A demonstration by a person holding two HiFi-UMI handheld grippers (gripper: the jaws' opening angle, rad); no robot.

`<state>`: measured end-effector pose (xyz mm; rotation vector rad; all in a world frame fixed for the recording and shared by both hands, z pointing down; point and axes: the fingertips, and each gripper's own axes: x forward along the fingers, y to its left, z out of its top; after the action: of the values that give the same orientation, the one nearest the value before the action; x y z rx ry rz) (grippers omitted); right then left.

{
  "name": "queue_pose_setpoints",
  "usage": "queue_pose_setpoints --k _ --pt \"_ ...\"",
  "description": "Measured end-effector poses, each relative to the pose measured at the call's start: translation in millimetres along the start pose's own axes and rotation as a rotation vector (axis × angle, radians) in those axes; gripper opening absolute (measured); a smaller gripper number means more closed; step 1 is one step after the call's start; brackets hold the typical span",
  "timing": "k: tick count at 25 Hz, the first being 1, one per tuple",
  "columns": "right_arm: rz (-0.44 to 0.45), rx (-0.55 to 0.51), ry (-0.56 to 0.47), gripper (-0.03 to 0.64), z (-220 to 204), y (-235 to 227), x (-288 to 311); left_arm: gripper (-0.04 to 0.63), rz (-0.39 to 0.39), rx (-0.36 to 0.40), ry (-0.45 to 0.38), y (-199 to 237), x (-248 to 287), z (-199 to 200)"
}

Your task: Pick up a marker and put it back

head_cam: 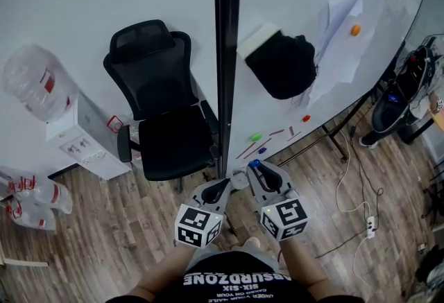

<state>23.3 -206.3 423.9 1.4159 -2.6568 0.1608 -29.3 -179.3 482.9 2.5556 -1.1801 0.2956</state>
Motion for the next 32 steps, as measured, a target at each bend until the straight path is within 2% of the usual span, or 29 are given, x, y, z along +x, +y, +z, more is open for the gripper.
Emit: queue_pose_setpoints --k 32 --pt "-0.053 0.021 0.280 0.063 -106 -20 17 0.008 -0.031 0.011 0.023 -1 14 -2"
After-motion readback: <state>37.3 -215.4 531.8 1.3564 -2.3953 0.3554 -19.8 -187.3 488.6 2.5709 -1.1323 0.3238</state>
